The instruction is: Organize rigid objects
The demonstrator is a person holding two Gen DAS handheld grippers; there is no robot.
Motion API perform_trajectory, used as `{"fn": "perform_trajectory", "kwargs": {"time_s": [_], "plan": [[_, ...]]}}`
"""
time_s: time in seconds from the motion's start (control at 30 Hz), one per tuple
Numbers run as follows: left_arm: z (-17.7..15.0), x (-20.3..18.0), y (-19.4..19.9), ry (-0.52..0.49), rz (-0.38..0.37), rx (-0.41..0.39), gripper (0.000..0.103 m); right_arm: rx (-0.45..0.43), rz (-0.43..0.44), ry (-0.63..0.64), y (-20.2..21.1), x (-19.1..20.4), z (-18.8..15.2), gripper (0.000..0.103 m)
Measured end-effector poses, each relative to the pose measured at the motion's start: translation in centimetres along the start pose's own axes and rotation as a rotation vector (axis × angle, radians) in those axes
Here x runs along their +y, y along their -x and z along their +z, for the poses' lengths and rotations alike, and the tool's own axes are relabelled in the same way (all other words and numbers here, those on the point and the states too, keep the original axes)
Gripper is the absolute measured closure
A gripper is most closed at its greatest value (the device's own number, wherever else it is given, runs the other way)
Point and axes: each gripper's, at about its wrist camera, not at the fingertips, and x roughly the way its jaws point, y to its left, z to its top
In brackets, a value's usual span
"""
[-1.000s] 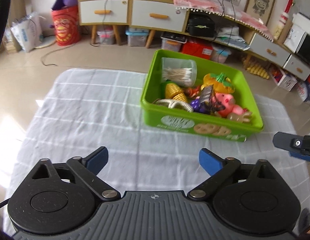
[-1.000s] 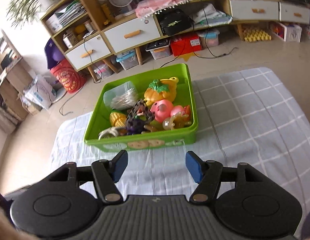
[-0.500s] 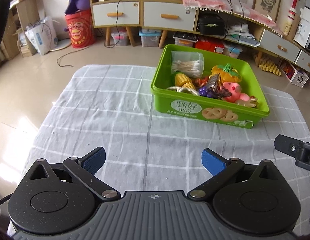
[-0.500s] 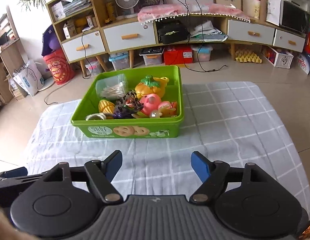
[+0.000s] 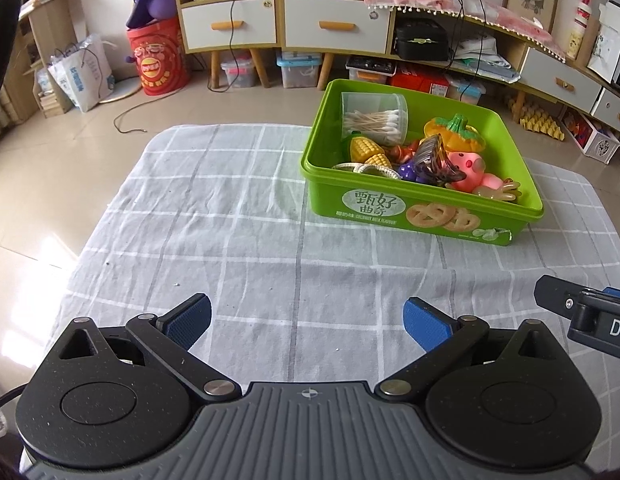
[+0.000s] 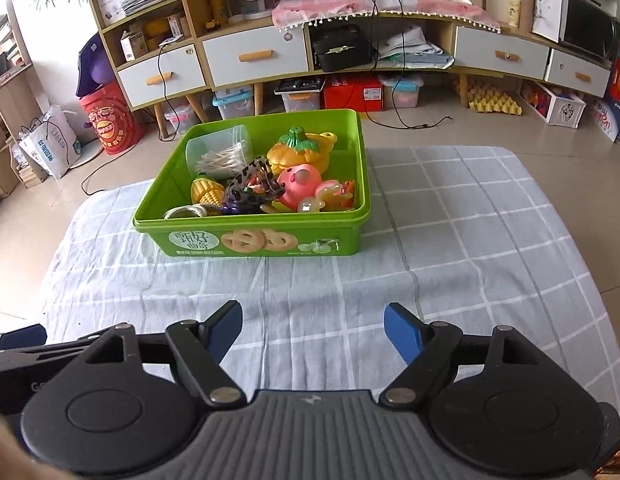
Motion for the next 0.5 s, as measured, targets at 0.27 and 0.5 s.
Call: {"fn": "perform_trajectory", "kwargs": {"time_s": [0.27, 0.5], "plan": [[-0.05, 0.05, 0.01, 0.000, -0.001, 0.002, 0.002, 0.010, -0.001, -0.010, -0.22, -0.07, 0.03, 0.037], [-0.15, -0.10, -0.03, -0.008, -0.004, 0.010, 0.002, 0.014, -0.002, -0.009, -0.27, -0.01, -0.02, 0.037]]}}
